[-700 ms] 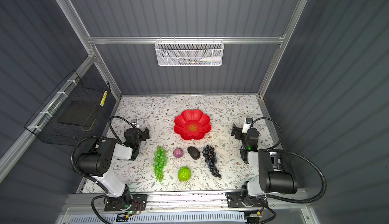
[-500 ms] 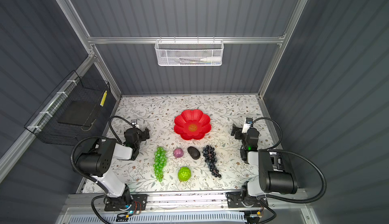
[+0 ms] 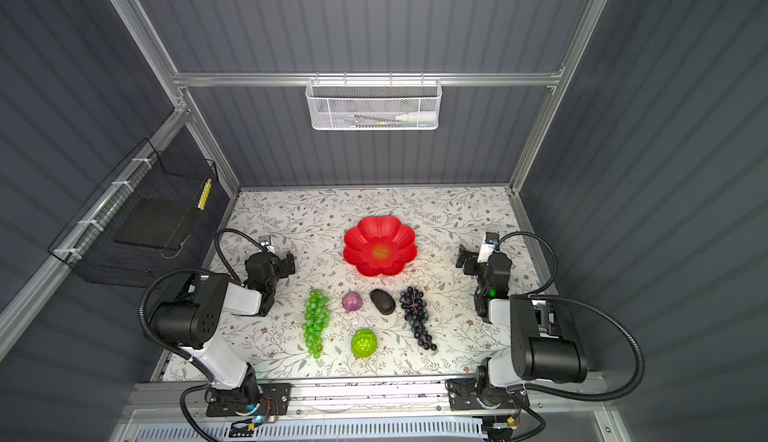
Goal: Place and organize the fake fruits in the fruit bowl
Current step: 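Raise both arms from rest and move them toward the fruits, then close the left gripper on the purple fruit while the right hovers near the bowl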
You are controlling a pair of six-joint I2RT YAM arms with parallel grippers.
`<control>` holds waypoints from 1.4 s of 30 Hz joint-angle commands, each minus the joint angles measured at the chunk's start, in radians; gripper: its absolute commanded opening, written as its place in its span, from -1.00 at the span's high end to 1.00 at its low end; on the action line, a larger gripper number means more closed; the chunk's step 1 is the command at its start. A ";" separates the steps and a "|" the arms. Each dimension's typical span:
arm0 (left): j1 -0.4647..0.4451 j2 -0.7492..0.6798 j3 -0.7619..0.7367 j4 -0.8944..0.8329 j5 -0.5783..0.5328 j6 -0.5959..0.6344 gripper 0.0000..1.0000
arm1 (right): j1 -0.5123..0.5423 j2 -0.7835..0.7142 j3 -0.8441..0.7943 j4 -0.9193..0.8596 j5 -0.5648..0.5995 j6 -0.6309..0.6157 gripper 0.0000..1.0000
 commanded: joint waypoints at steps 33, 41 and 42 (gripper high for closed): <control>-0.404 -0.235 0.824 -1.711 0.210 -0.339 -0.84 | 0.445 -0.412 0.579 -1.289 0.025 0.162 -0.69; -0.620 -0.164 0.795 -1.720 0.345 -0.410 -0.79 | 0.493 -0.270 0.625 -1.255 -0.048 0.164 -0.66; -0.632 -0.143 0.794 -1.729 0.352 -0.418 -0.79 | 0.498 -0.261 0.621 -1.239 -0.054 0.168 -0.67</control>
